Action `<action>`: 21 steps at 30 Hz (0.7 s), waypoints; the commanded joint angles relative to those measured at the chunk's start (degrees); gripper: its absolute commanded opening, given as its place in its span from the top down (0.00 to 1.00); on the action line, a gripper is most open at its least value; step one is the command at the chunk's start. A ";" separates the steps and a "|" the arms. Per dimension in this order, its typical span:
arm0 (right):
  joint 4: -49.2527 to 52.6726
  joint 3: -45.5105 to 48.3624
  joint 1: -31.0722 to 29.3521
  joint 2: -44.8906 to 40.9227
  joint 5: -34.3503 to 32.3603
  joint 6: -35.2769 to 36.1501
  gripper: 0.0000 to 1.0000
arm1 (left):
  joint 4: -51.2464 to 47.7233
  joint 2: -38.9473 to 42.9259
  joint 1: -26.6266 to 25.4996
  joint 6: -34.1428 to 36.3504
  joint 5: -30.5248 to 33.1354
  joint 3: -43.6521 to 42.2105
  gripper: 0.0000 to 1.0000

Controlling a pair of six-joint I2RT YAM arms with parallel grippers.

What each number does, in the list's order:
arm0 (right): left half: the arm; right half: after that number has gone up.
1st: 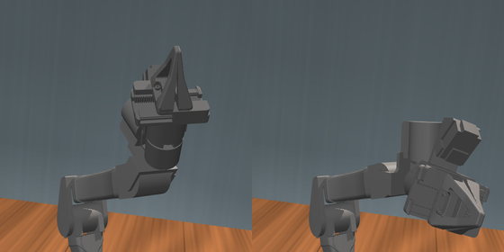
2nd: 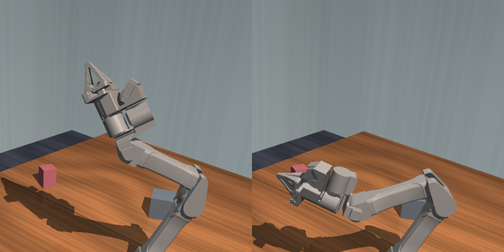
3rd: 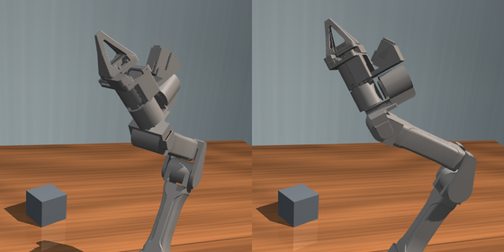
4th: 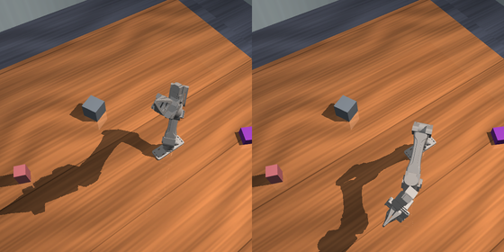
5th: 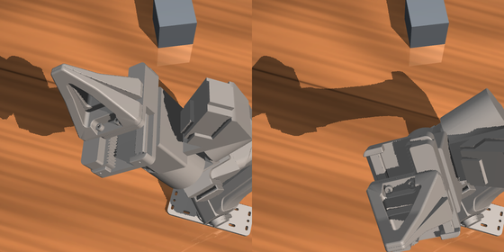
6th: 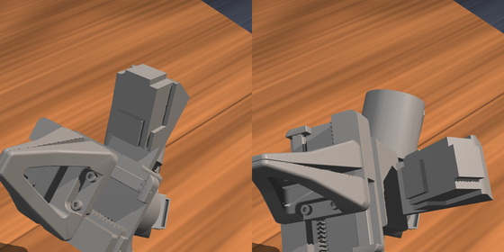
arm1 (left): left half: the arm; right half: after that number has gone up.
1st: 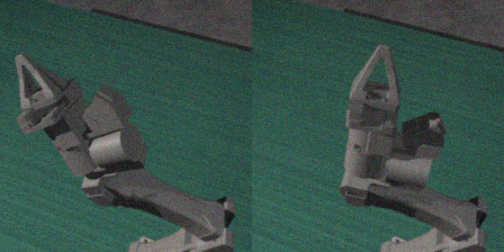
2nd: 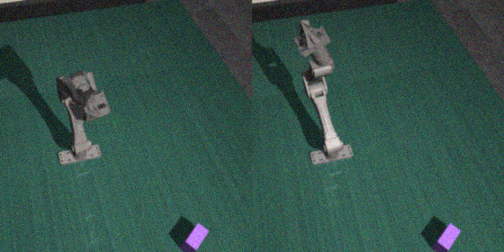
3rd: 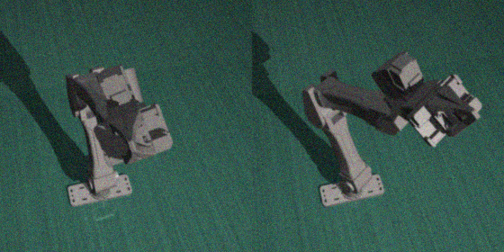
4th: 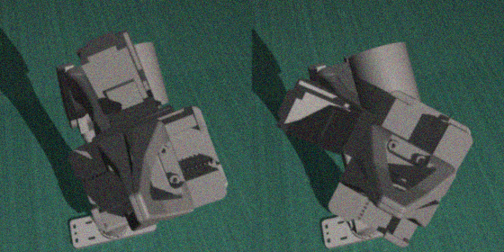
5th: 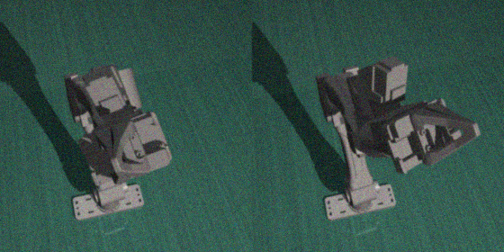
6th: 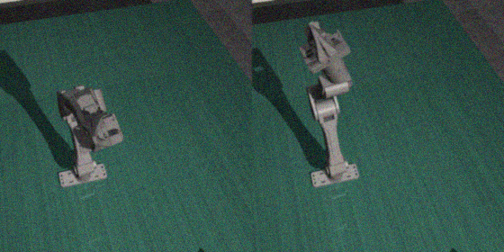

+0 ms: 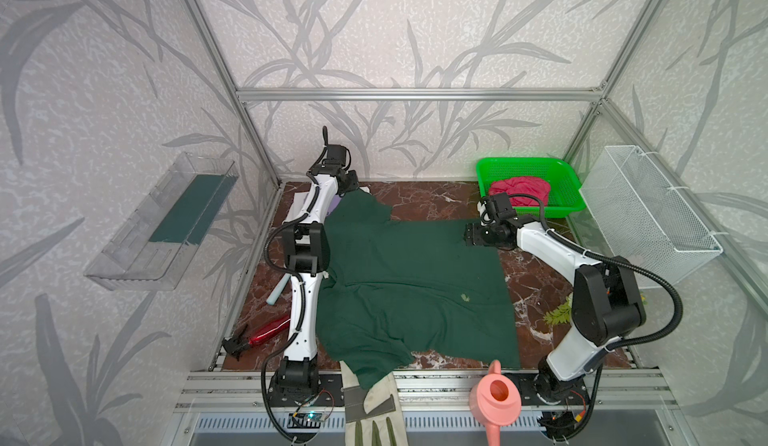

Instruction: Fold and stack the t-shirts

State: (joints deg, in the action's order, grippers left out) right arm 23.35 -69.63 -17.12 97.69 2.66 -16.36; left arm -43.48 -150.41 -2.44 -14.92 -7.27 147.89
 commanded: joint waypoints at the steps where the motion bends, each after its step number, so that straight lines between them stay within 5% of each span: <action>1: -3.80 -0.11 0.42 -0.22 1.36 1.07 0.18 | -1.89 -3.46 1.41 2.13 -6.23 5.58 0.57; 9: -8.45 1.05 1.04 3.31 4.70 0.57 0.18 | 4.63 -4.98 2.76 -0.16 -12.18 1.58 0.57; 21: -7.62 0.70 1.30 4.99 4.85 -0.20 0.18 | 4.44 -3.73 2.70 0.04 -14.09 0.57 0.86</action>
State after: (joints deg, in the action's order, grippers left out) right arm 15.99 -69.19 -16.14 103.26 7.88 -16.23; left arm -39.31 -155.15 0.47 -15.68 -20.34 148.99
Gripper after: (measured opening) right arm 0.822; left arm 0.152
